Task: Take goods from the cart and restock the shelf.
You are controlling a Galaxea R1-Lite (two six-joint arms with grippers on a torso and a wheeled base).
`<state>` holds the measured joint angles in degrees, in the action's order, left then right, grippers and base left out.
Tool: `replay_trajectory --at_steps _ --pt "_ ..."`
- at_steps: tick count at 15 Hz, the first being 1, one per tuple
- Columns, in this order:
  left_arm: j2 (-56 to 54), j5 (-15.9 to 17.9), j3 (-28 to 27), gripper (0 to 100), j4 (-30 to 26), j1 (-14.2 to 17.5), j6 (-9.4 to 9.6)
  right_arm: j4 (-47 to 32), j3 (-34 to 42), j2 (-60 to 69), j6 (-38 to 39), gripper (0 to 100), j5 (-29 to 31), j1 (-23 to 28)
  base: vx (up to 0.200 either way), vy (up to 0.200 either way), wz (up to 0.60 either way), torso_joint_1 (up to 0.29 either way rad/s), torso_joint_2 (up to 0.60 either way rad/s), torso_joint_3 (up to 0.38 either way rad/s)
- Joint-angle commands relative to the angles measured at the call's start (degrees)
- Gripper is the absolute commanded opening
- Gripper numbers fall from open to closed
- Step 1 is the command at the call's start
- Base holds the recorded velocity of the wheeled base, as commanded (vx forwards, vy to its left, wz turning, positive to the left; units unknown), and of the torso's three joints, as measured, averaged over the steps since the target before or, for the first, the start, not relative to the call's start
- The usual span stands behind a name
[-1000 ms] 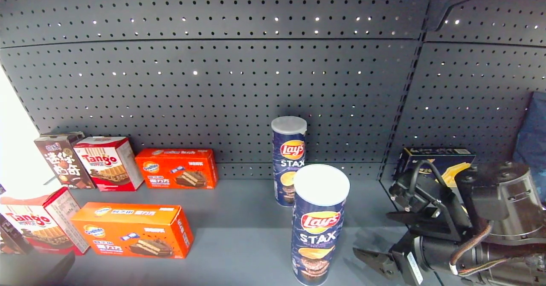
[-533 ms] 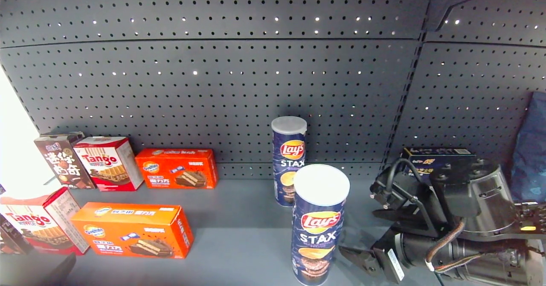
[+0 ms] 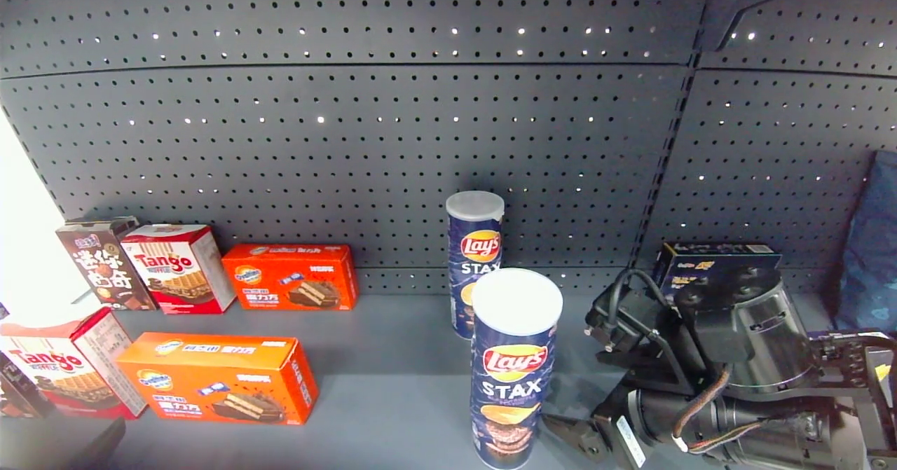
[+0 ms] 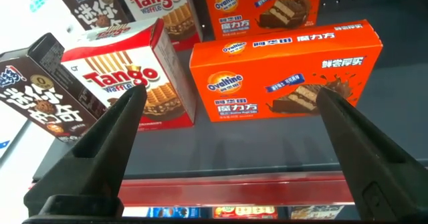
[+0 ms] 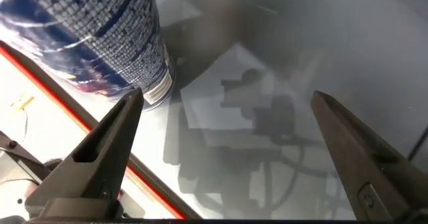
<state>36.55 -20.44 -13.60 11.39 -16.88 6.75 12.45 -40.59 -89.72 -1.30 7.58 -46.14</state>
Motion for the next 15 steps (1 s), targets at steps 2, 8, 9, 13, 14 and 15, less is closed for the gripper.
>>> replay_trajectory --at_steps 2,8,9,13,14,15 --pt "0.02 -0.03 0.07 100 0.04 0.01 -0.95 0.03 -0.98 -1.42 -0.01 100 0.59 -1.06 0.000 0.000 0.00 0.000 0.00 0.000" --pt "-0.07 -0.03 0.16 100 -0.05 0.01 -1.39 0.03 -0.71 -0.54 0.16 100 0.77 -0.09 0.000 0.000 0.00 0.000 0.00 0.000" --pt "-0.07 0.05 0.25 100 -0.05 -0.08 -1.39 0.03 -0.71 -0.45 0.43 100 0.77 0.17 0.000 0.000 0.00 0.000 0.00 0.000" --pt "-0.07 -0.03 0.51 100 -0.05 -0.08 -1.39 0.03 -1.86 -1.77 0.78 100 0.77 0.09 0.000 0.000 0.00 0.000 0.00 0.000" --pt "-0.07 -0.03 0.95 100 0.04 -0.08 -1.39 0.03 -2.47 -2.56 0.78 100 0.77 0.09 0.000 0.000 0.00 0.000 0.00 0.000" --pt "-0.07 -0.03 1.21 100 0.04 -0.08 -1.39 0.03 -3.09 -3.18 0.78 100 0.77 0.00 0.000 0.000 0.00 0.000 0.00 0.000"
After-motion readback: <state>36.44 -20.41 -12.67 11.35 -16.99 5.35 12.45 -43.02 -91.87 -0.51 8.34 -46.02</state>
